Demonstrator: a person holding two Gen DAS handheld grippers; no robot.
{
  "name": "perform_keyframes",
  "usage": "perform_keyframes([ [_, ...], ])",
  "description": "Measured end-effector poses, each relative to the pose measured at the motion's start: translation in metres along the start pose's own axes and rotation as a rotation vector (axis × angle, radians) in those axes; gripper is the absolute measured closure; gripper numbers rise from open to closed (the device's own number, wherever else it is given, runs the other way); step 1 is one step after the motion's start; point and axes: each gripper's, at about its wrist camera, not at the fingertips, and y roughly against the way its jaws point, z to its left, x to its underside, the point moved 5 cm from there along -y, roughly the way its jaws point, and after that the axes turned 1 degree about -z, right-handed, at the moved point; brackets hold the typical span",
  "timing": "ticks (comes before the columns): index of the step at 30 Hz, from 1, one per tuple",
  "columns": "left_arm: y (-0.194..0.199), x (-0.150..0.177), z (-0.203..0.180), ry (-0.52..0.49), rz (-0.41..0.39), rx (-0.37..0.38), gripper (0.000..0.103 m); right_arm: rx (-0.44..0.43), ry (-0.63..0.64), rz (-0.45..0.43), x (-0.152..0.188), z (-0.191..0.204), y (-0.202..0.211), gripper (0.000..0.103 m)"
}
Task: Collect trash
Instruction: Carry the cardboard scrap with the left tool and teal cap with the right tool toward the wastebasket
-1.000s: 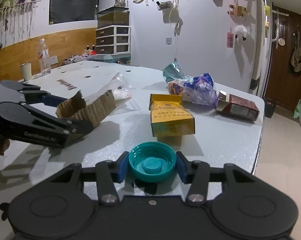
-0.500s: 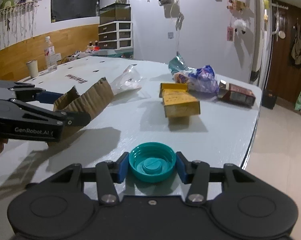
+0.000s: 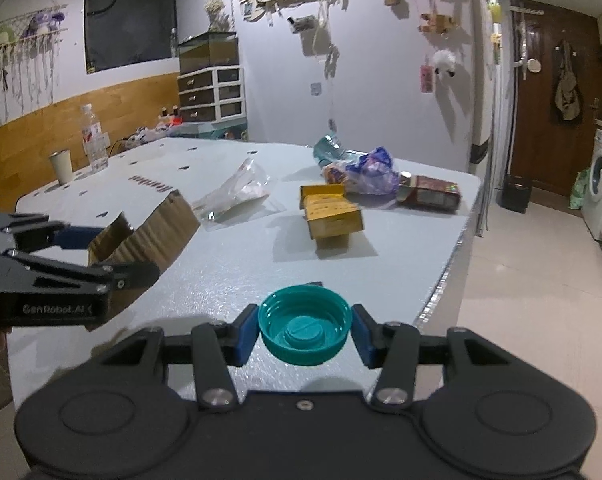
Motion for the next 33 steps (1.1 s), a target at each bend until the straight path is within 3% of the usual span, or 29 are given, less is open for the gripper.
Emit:
perform_keyframes([
  [16, 0.032, 0.0, -0.049, 0.033, -0.047, 0.064, 0.038, 0.123, -0.038, -0.051, 0.016, -0.036, 0.07, 0.053],
  [33, 0.032, -0.006, -0.15, 0.006, -0.058, 0.203, 0.038, 0.254, -0.117, -0.058, 0.057, -0.113, 0.135, 0.053],
])
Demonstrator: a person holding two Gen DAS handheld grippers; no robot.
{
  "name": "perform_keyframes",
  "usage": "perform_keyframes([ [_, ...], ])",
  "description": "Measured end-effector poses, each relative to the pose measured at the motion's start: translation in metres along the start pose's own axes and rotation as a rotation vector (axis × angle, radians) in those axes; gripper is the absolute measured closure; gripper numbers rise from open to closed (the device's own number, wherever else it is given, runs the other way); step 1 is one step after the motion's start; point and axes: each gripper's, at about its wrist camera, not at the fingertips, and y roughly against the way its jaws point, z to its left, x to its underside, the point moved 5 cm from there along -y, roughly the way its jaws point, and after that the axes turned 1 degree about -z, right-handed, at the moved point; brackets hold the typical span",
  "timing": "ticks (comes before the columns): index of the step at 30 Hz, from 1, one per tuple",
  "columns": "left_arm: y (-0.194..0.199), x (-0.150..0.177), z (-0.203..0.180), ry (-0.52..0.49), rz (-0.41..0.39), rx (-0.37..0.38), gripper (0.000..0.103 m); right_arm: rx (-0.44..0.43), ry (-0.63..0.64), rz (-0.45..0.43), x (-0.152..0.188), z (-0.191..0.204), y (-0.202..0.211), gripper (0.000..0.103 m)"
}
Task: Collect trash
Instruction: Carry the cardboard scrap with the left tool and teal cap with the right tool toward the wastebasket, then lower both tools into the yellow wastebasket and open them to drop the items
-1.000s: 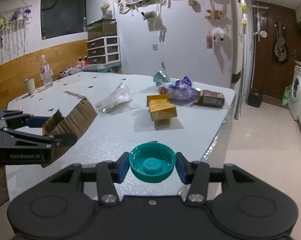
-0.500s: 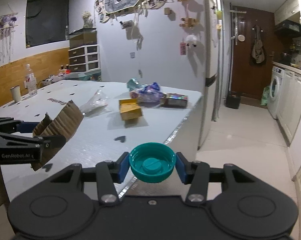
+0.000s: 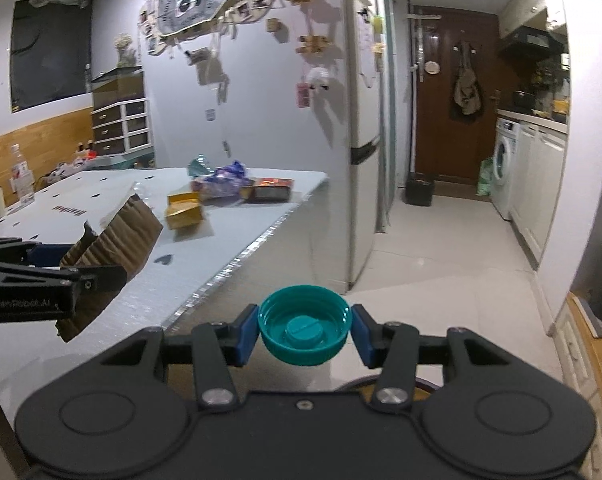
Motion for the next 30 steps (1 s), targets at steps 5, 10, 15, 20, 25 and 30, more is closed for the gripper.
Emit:
perform_keyframes([
  [5, -0.01, 0.0, -0.03, -0.013, 0.01, 0.034, 0.038, 0.035, -0.027, 0.006, 0.011, -0.031, 0.01, 0.053],
  [10, -0.023, 0.004, -0.058, -0.021, 0.031, 0.07, 0.038, 0.071, -0.064, 0.027, 0.027, -0.062, 0.013, 0.053],
  [15, -0.041, 0.013, -0.087, -0.022, 0.07, 0.109, 0.038, 0.091, -0.108, 0.05, 0.044, -0.088, 0.012, 0.053],
  [20, -0.06, 0.025, -0.107, -0.023, 0.116, 0.13, 0.038, 0.103, -0.141, 0.08, 0.061, -0.11, 0.005, 0.053],
  [25, -0.081, 0.036, -0.123, -0.031, 0.158, 0.145, 0.038, 0.106, -0.172, 0.117, 0.078, -0.125, -0.007, 0.053],
  [30, -0.11, 0.052, -0.134, -0.016, 0.211, 0.164, 0.038, 0.096, -0.194, 0.161, 0.094, -0.133, -0.024, 0.053],
])
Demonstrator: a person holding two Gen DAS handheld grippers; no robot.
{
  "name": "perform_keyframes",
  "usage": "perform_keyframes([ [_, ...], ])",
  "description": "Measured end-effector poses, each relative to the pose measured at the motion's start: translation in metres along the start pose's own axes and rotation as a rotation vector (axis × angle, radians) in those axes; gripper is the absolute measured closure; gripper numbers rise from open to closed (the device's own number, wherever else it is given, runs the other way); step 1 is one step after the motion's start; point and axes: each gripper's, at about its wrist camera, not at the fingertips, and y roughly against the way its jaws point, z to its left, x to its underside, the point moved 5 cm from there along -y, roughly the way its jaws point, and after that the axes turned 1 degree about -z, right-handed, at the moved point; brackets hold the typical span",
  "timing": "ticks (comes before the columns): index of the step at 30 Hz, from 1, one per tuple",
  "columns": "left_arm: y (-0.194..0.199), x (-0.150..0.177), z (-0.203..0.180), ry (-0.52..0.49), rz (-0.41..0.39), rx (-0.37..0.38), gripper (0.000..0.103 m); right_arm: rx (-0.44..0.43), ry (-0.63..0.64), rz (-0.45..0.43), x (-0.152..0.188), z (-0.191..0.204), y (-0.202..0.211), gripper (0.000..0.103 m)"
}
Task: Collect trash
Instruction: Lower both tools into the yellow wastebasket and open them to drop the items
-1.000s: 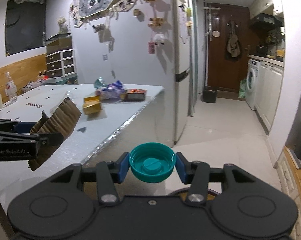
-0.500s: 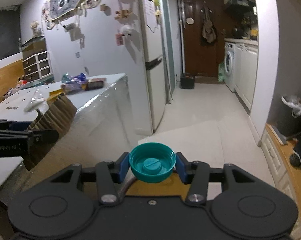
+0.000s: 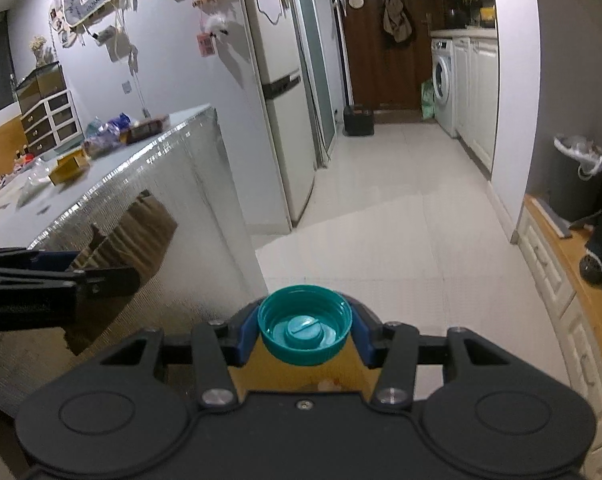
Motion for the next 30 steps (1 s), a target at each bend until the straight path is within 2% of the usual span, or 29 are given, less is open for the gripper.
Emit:
perform_keyframes([
  [7, -0.057, 0.021, 0.0, 0.021, 0.109, 0.015, 0.038, 0.004, -0.036, 0.092, 0.021, -0.013, -0.037, 0.053],
  [19, -0.136, 0.05, 0.006, 0.035, 0.248, 0.051, 0.038, 0.027, -0.052, 0.261, 0.061, -0.026, -0.105, 0.053],
  [27, -0.173, 0.057, 0.017, 0.042, 0.293, 0.056, 0.037, 0.018, 0.03, 0.359, 0.07, -0.016, -0.148, 0.053],
  [30, -0.183, 0.059, 0.019, 0.042, 0.302, 0.066, 0.037, 0.028, 0.096, 0.441, 0.077, -0.011, -0.165, 0.053],
])
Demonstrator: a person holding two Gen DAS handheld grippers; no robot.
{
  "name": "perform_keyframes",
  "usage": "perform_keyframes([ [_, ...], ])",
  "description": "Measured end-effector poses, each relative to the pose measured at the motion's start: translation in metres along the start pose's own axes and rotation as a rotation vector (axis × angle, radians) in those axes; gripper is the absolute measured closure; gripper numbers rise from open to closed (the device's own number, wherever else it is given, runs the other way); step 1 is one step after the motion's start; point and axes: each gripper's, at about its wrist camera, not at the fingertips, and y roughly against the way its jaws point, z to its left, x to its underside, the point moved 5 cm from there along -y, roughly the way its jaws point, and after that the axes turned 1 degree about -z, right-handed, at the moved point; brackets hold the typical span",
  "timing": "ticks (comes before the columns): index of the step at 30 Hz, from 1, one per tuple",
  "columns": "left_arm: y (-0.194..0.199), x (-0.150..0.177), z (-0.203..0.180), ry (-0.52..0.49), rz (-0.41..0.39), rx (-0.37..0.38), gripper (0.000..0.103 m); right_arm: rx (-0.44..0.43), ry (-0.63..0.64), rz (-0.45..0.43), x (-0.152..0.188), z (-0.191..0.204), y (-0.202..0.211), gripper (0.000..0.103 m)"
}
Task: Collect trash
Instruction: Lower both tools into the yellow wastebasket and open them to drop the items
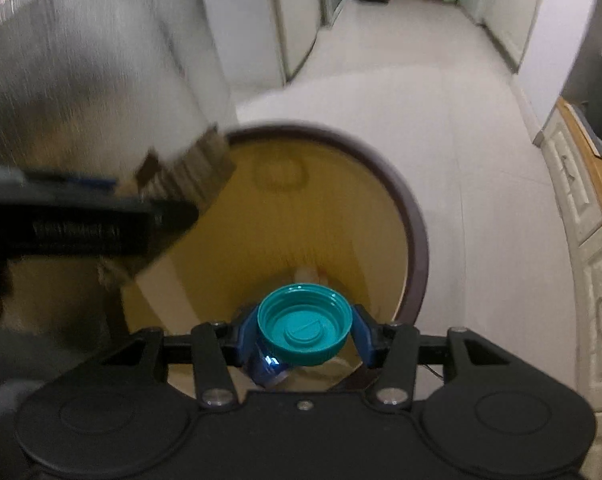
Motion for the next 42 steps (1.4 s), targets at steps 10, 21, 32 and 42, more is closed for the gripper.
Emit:
perform_keyframes([
  [10, -0.038, 0.0, 0.001, -0.023, 0.074, 0.05, 0.036, -0.03, 0.188, 0.177, -0.014, 0.015, -0.041, 0.052],
  [21, -0.07, -0.002, -0.001, -0.086, 0.131, 0.029, 0.035, -0.021, 0.228, 0.201, -0.021, 0.019, -0.058, 0.052],
  [32, -0.069, -0.006, 0.0, -0.108, 0.133, 0.015, 0.027, 0.04, 0.299, 0.133, -0.039, 0.022, -0.042, 0.041],
  [42, -0.054, -0.004, -0.007, -0.145, 0.15, -0.009, 0.011, 0.017, 0.28, 0.115, -0.029, 0.016, -0.031, 0.037],
])
